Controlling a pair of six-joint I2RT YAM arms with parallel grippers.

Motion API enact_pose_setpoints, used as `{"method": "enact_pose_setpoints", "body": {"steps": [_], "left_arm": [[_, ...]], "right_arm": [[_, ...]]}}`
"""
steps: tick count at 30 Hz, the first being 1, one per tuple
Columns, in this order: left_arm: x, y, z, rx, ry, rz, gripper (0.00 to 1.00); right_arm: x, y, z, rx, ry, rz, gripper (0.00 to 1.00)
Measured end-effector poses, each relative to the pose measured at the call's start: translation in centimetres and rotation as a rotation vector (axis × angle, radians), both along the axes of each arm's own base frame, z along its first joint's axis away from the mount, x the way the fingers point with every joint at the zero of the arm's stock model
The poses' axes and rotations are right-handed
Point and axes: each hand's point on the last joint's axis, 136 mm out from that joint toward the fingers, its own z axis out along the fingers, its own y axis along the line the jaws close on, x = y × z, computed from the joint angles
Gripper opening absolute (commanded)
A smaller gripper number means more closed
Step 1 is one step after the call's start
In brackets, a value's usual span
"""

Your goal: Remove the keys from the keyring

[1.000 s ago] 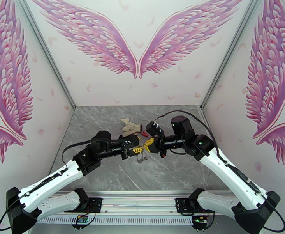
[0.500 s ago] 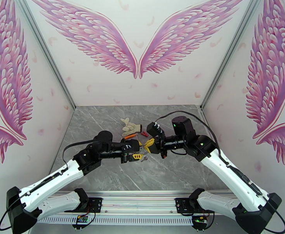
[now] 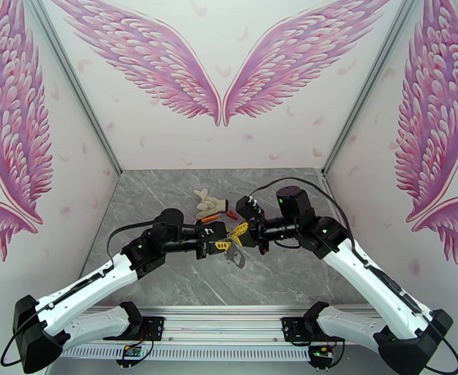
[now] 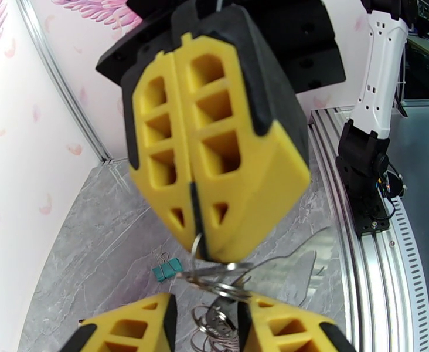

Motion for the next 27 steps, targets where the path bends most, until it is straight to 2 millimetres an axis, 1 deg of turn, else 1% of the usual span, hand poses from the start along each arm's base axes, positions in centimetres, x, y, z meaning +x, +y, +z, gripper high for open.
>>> {"method": "enact_pose_setpoints", "body": {"steps": [2,5,7,10,15,21,27], "left_arm": [[0.0,0.0,0.2,-0.007,-0.001,0.002,0.33],[0.1,-0.1,0.5,-0.026,0.006,0.007,0.26],[0.2,-0.1,0.6,-0.034,0.011,0.012,0.25],[0.4,0.0,0.4,-0.034,0.03,0.022,0.18],[0.5,0.2,0.4,-0.059,0.035,0.032,0.17],[0.4,0.3,1.5,-0.108,0.039,0.031,0.15],[0.1,0.4,2.1,-0.147,0.064,0.026,0.15]], "right_arm": [[0.0,0.0,0.0,0.0,0.0,0.0,0.0],[0.1,0.0,0.1,0.004,-0.004,0.0,0.0],[0.1,0.0,0.0,0.01,-0.01,0.001,0.0],[0.0,0.0,0.2,0.019,-0.022,0.003,0.0],[0.0,0.0,0.2,0.02,-0.023,0.003,0.0],[0.0,0.0,0.3,0.02,-0.024,0.004,0.0],[-0.2,-0.1,0.4,0.024,-0.035,0.008,0.0]]}}
